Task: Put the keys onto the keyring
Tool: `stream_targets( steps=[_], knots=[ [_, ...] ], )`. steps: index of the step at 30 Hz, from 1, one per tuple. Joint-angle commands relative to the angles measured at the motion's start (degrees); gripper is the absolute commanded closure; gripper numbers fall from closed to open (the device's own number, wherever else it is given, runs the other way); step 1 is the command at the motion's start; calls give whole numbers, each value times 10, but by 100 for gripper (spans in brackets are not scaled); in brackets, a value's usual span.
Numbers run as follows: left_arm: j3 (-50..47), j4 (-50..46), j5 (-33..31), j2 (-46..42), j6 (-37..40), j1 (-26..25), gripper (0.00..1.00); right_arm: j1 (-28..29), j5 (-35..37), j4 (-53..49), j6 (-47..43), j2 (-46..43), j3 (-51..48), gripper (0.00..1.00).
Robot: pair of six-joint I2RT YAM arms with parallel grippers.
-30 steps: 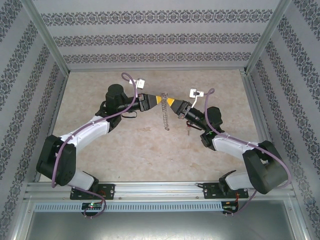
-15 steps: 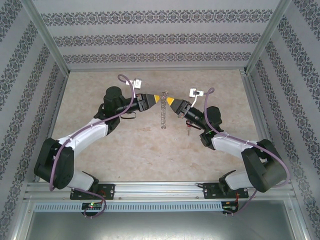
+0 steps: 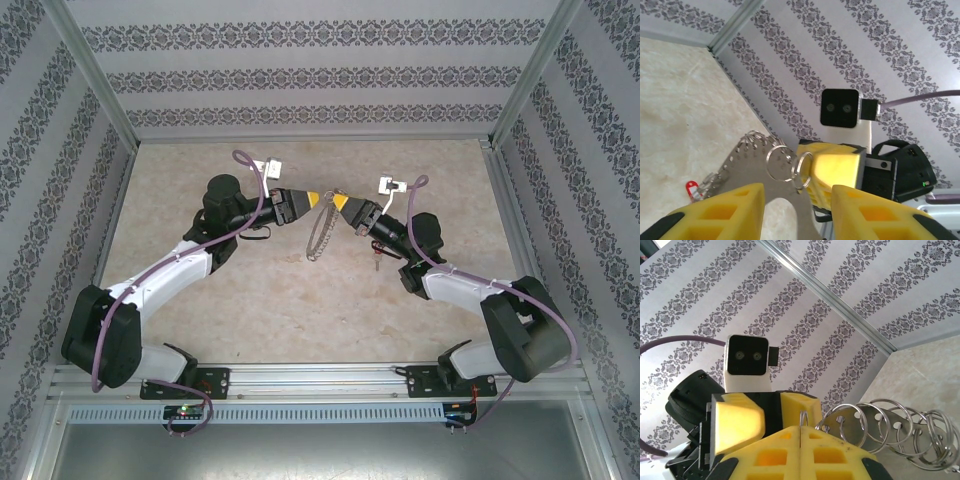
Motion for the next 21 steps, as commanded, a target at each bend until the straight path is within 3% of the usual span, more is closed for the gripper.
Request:
stream_targets(
  steps=[1,21],
  knots=[
    [5,39,27,-5,-7,-8,61,7,7,50,7,2,21,100],
    [16,56,27,23,-9,-14,63,7,-2,71,26,19,30,100]
  ],
)
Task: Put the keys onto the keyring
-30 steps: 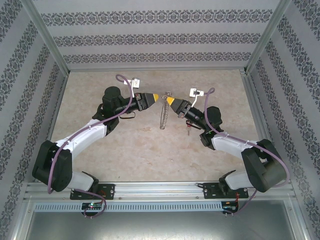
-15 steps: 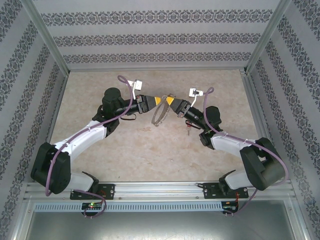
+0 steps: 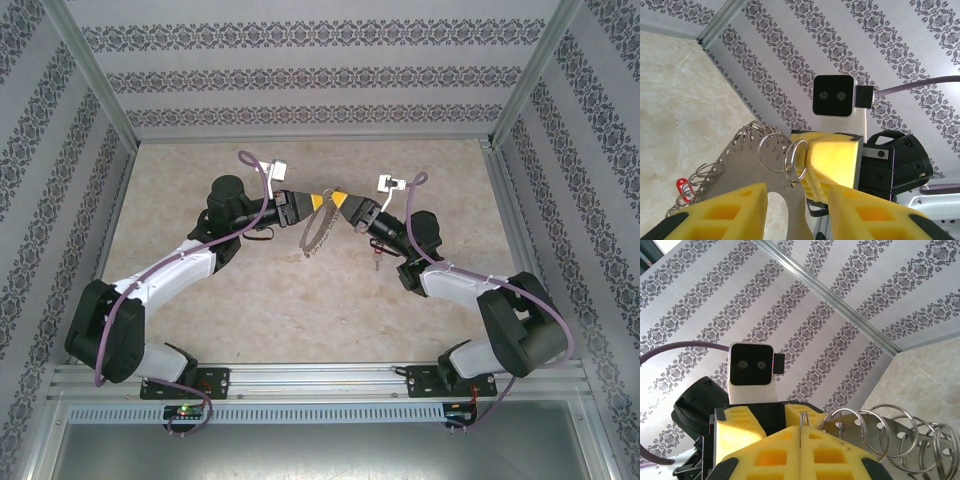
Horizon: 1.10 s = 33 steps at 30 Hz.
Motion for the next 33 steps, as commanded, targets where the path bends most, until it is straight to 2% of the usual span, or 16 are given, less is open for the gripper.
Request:
stream_targets(
  steps=[1,23,33],
  knots=[
    [17,34,13,7,-6,-10,63,7,-2,56,9,2,19,100],
    [27,46,5,15,-3,-17,64,13,-12,74,22,21,22,100],
    [24,49,4,12,-4,-18,76,15,-11,80,24,27,23,100]
  ],
)
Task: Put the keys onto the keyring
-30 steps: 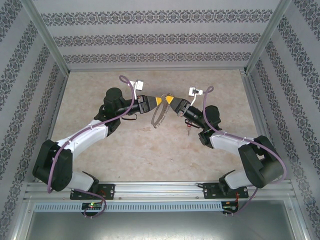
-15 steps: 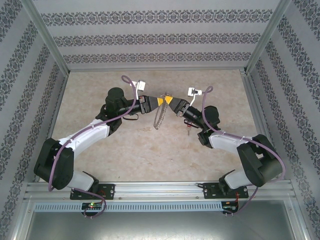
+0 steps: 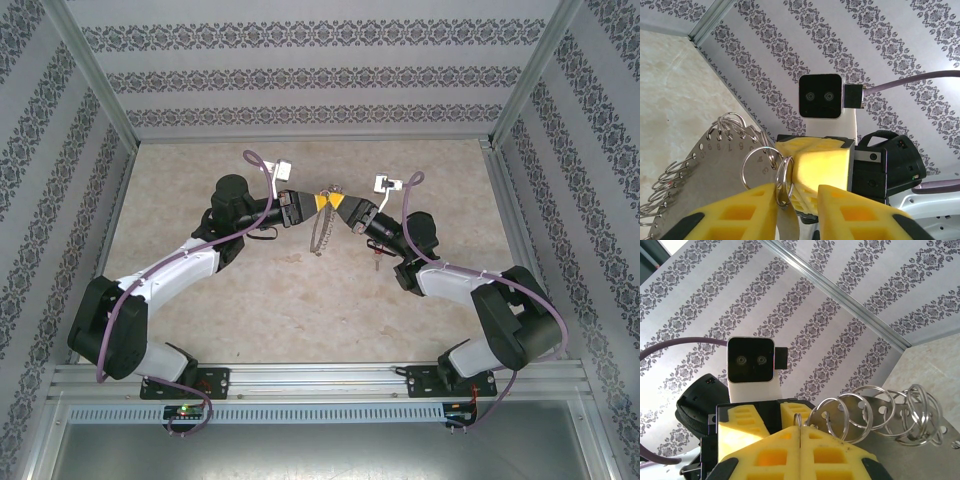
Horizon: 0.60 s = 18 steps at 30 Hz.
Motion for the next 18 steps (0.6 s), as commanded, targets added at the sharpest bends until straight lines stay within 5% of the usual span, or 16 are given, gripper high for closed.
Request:
stream_targets(
  steps=[1,13,18],
  knots=[
    [14,42,0,-1,-1,-7,77,8,-7,47,1,5,21,100],
    [25,6,-1,-1,23,-7,95,8,-10,46,2,5,14,100],
    [47,-63,5,-4,69,-7,100,5,-9,35,-2,-3,2,52]
  ],
)
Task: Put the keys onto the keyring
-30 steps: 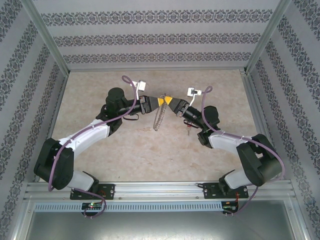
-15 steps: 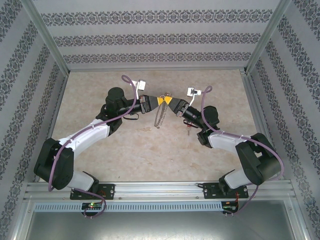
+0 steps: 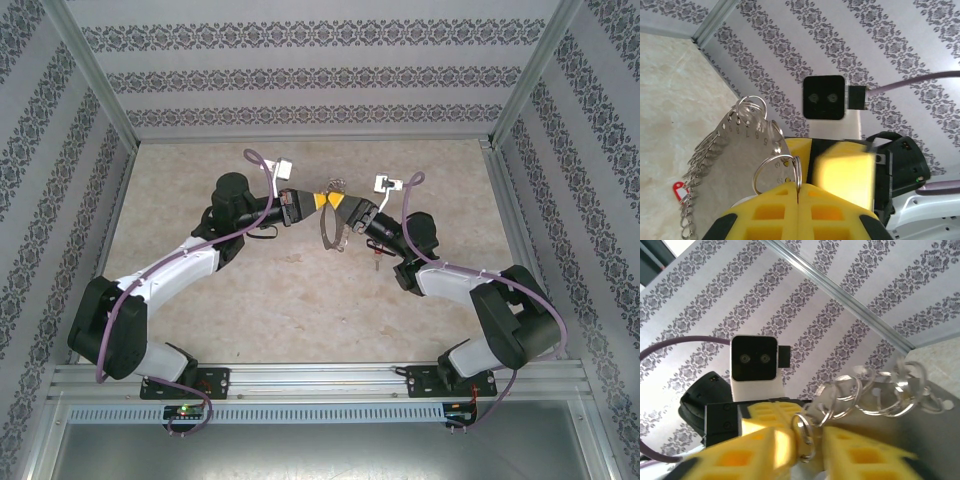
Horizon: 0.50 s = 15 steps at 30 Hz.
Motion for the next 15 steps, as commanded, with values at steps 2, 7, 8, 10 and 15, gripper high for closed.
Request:
stream_targets(
  steps=[2,7,8,10,15],
  knots=[
    [42,-56,16,-4,59,-6,100,1,-7,15,-9,-13,-7,45],
    [74,-138,34,-2,111,-6,100,-5,-17,1,-18,-33,-33,42],
    [83,-160,37,-1,125,-6,100,-7,-20,-4,-22,-37,-38,42],
    [101,-203,46,0,151,-5,100,-10,-24,-14,-30,-48,-50,43],
    [136,-282,64,6,200,-3,100,-21,-45,-26,-39,-75,-71,50]
  ],
)
